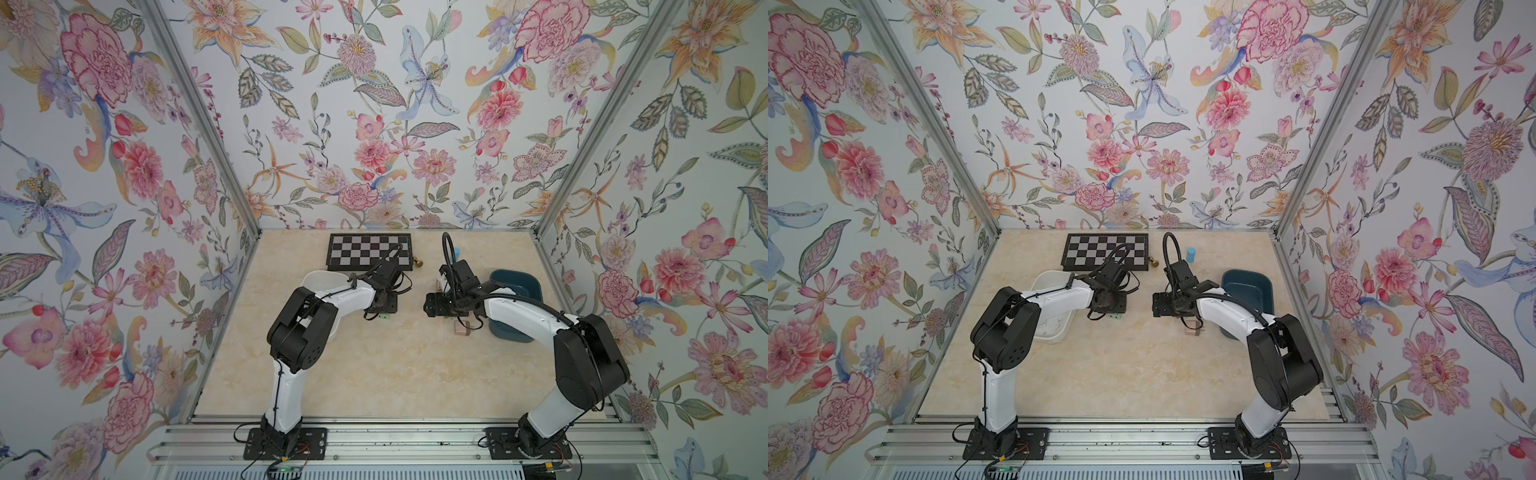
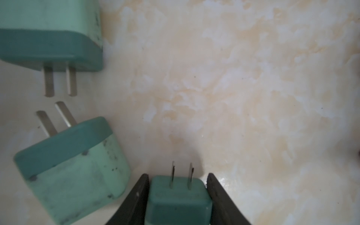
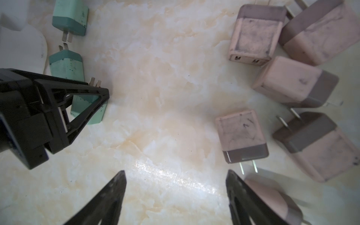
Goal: Place the plugs by color into the storage box
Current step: Pick up the plug from the center of the board, then place the plug in the storage box.
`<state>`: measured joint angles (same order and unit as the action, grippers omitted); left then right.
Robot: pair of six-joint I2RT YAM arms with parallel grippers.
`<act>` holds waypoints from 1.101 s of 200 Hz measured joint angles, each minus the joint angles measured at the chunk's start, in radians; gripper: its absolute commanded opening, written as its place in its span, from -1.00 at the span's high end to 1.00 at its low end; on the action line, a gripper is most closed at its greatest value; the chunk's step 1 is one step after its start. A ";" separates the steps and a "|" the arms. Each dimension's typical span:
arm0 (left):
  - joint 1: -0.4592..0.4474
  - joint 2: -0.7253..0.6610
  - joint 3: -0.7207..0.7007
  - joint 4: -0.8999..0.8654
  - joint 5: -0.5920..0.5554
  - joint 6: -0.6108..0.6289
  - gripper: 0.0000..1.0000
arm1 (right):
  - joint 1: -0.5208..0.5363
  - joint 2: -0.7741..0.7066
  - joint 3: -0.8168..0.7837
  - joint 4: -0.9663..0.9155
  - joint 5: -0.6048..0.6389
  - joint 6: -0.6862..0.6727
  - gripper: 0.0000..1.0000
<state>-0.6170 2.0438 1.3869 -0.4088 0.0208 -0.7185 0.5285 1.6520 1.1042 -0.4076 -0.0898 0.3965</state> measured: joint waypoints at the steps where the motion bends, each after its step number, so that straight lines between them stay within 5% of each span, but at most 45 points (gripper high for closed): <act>1: 0.000 0.000 0.000 0.000 0.000 0.000 0.09 | 0.000 0.000 -0.001 0.000 0.000 0.000 -0.64; 70: -0.004 -0.029 0.009 -0.060 -0.002 0.006 0.21 | 0.000 -0.024 -0.009 0.000 0.000 0.000 -0.63; 130: 0.028 -0.147 0.167 -0.186 -0.018 0.076 0.20 | 0.005 -0.024 -0.009 0.000 0.000 0.001 -0.63; 220: 0.407 -0.314 -0.058 -0.199 -0.062 0.218 0.15 | 0.035 -0.011 -0.009 0.000 0.000 0.001 -0.62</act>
<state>-0.2100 1.7302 1.3289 -0.6075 -0.0410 -0.5007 0.5636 1.6405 1.0954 -0.4072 -0.0902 0.3977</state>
